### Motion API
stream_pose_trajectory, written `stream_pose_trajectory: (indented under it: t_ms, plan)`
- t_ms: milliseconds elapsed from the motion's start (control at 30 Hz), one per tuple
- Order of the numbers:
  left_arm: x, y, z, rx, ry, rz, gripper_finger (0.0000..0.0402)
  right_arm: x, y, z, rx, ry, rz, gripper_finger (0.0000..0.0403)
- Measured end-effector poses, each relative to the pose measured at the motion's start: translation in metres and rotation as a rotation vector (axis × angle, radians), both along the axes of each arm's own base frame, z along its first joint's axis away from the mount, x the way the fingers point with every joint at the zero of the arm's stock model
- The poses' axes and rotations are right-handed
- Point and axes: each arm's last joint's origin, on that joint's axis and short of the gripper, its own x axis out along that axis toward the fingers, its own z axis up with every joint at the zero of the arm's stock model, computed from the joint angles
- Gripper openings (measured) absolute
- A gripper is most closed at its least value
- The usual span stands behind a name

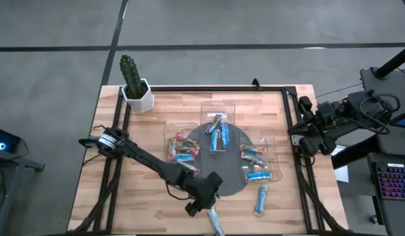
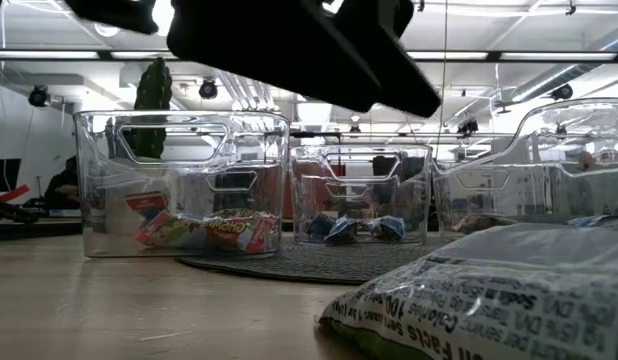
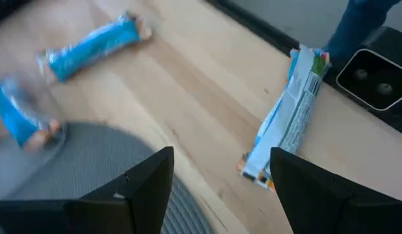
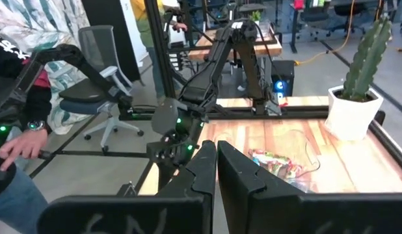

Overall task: Pick and place Granola Bars by type
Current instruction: Put the yellow granola bar into the right transparent bin

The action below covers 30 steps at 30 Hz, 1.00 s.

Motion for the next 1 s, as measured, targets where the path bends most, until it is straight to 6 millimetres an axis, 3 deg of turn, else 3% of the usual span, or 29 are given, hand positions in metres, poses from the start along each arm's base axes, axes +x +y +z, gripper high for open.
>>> stream_pose_trajectory:
  t_ms: [233, 433, 600, 867, 1000]
  plan:
    - [-0.008, -0.009, -0.012, -0.004, -0.031, -0.063, 0.0236, 0.0, 0.0, -0.002, 0.028, 0.032, -0.007, 0.0008]
    - [-0.01, -0.008, -0.016, -0.183, 0.081, 0.045, 0.0236, 0.0, 0.0, -0.002, 0.027, 0.033, -0.006, 0.0008]
    - [-0.008, -0.006, -0.016, -0.218, 0.099, 0.085, 0.0236, -0.001, 0.0, -0.003, 0.021, 0.04, -0.006, 0.0008]
    - [0.0, -0.002, -0.051, -0.258, 0.224, 0.134, 0.0236, 0.0, 0.0, -0.003, 0.017, 0.039, -0.005, 0.0008]
    - [0.008, -0.001, -0.056, -0.329, 0.27, 0.158, 0.0236, 0.0, 0.0, -0.003, 0.028, 0.043, -0.008, 0.0008]
